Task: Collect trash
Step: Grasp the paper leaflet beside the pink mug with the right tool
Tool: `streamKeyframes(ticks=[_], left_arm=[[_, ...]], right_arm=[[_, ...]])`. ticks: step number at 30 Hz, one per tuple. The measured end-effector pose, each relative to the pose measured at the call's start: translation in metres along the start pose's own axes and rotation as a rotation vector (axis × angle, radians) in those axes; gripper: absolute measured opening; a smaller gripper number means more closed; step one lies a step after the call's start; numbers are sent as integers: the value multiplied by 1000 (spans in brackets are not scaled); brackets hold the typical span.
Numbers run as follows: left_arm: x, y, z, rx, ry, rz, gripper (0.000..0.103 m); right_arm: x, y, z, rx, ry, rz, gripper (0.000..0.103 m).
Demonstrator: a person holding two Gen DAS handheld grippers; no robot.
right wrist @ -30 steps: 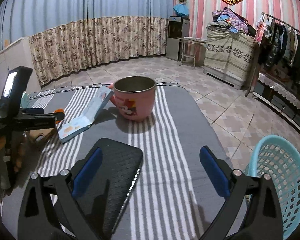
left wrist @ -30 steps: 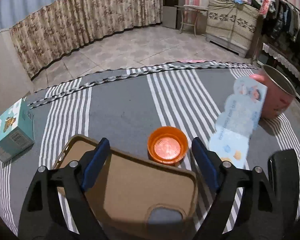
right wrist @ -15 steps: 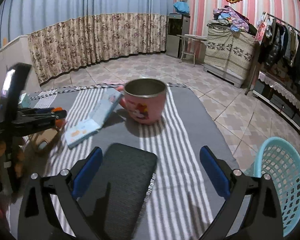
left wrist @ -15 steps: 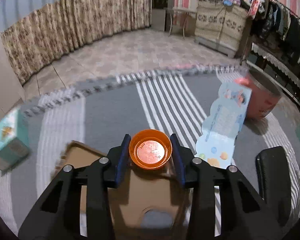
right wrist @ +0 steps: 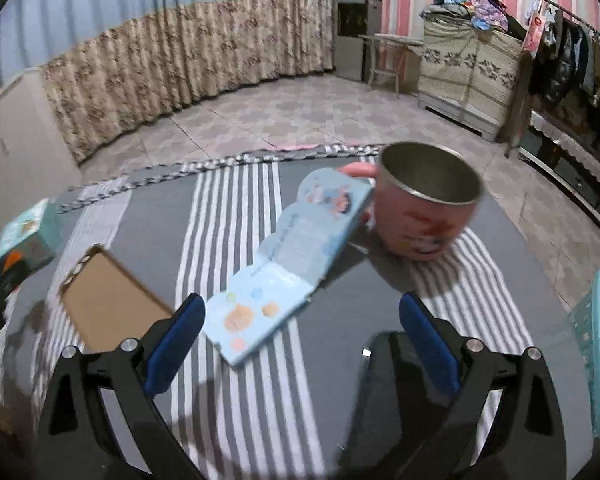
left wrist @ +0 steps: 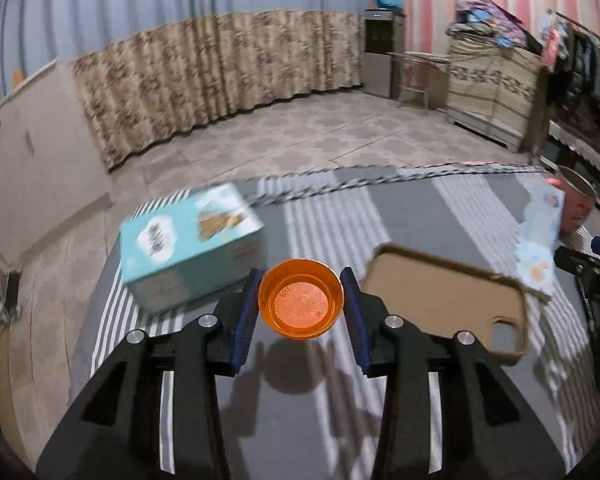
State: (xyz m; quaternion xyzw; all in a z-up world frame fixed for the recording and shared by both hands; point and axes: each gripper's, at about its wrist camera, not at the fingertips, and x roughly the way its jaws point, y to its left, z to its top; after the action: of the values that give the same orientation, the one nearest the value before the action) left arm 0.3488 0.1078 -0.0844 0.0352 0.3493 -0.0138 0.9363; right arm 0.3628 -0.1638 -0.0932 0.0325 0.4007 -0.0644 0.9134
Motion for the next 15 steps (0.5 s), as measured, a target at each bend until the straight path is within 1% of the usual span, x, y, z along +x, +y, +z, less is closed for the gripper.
streamKeyframes(ticks=[3, 5, 8, 13, 15], left_arm=[[9, 3, -4, -6, 5, 11, 39], [11, 1, -2, -6, 0, -4, 39], [12, 0, -1, -8, -10, -27, 39], [14, -2, -4, -10, -5, -33, 39], [15, 1, -5, -27, -5, -37, 39]], right_arm=[[17, 7, 6, 32, 17, -37, 96], [29, 6, 13, 78, 28, -61, 96], [45, 2, 21, 152, 48, -63, 96], [64, 9, 25, 153, 78, -123, 94], [66, 11, 27, 145, 79, -129, 87]])
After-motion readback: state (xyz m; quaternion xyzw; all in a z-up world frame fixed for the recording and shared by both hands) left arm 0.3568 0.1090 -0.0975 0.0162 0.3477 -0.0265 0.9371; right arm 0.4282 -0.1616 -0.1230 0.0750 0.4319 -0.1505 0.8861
